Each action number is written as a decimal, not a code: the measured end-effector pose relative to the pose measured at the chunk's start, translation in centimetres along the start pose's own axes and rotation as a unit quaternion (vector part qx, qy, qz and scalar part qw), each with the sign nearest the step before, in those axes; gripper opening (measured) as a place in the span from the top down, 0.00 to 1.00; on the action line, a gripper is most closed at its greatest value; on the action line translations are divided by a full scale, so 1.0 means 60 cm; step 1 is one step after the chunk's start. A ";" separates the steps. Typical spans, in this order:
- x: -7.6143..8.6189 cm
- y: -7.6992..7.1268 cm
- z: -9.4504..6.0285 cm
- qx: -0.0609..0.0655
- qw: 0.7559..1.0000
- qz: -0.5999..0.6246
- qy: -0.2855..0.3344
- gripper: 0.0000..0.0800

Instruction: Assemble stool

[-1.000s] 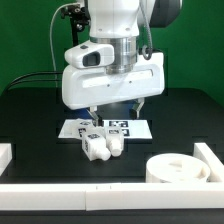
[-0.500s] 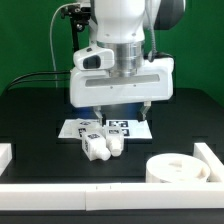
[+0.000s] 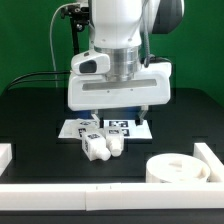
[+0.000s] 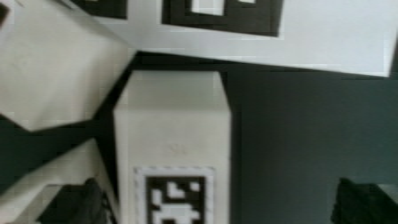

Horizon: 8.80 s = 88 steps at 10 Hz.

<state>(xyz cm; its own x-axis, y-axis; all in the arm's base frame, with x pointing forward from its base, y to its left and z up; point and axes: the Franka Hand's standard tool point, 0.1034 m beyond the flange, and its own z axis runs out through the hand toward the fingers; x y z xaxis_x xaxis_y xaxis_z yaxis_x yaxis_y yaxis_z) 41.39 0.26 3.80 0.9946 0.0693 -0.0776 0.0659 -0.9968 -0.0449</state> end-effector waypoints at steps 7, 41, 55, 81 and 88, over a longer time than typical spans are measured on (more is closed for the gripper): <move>0.008 -0.010 0.009 -0.007 1.000 0.003 0.018 0.19; -0.016 0.000 0.039 -0.015 0.999 -0.030 0.022 0.53; 0.019 -0.127 0.017 -0.043 0.896 -0.441 0.022 0.58; 0.036 -0.113 0.038 -0.075 0.175 -0.980 -0.061 0.58; 0.065 -0.115 -0.004 -0.114 0.370 -0.922 -0.030 0.19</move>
Offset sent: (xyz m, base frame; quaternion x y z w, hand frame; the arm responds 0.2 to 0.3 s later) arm -0.0006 0.0148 -0.0110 -0.0316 0.0158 0.0164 0.9992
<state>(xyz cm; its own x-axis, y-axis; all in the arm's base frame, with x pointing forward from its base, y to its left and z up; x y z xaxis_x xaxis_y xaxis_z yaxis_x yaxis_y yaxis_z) 44.82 7.41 4.07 -0.7596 0.6338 -0.1461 0.6397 0.7686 0.0084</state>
